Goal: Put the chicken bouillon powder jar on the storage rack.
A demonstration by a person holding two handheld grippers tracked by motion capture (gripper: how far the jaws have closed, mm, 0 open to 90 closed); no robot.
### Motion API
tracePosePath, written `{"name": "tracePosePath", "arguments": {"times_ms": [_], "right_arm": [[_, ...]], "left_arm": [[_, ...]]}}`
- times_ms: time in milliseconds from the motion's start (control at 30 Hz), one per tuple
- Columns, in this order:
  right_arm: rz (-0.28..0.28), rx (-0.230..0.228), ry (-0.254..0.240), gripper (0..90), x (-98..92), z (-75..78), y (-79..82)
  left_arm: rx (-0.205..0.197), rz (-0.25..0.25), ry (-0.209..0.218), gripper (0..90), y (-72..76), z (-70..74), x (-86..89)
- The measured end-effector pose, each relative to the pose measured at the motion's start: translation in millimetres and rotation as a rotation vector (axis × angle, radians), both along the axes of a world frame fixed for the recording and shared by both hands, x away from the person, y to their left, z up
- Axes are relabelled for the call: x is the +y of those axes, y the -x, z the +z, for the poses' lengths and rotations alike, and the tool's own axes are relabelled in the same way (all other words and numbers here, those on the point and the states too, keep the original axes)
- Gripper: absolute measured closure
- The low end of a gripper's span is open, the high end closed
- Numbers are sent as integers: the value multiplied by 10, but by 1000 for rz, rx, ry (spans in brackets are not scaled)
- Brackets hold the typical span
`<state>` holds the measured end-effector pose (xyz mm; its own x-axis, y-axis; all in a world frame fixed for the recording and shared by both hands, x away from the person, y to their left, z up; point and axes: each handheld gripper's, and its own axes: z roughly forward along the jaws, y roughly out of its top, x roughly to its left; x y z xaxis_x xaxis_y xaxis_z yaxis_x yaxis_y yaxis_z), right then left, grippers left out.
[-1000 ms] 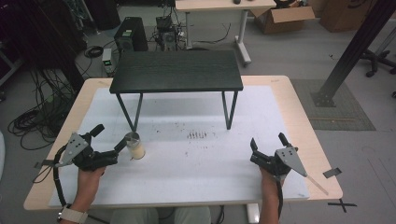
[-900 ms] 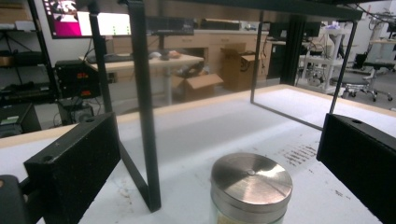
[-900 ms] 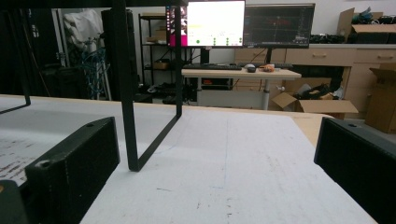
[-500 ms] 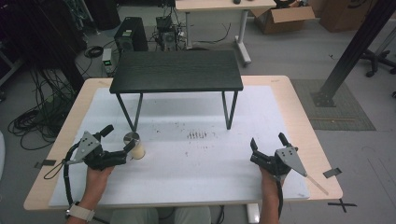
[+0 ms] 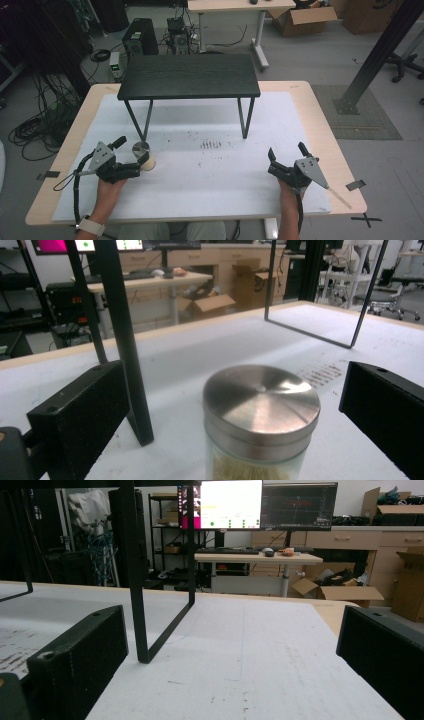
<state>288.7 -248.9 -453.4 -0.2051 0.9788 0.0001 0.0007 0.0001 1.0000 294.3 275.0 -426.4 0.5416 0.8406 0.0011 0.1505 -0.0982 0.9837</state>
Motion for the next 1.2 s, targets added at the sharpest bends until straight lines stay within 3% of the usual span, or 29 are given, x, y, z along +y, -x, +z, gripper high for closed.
{"name": "tracePosePath", "arguments": {"times_ms": [533, 933, 1200], "right_arm": [[0, -2, -1, 0, 0, -1, 0], [1, -1, -1, 0, -1, 0, 0], [2, -1, -1, 0, -2, 0, -1]], "left_arm": [[55, -20, -31, 31, -92, -123, -70], [96, -52, 0, 94, -148, -170, -74], [82, -71, 2, 192, -145, -175, -81]]}}
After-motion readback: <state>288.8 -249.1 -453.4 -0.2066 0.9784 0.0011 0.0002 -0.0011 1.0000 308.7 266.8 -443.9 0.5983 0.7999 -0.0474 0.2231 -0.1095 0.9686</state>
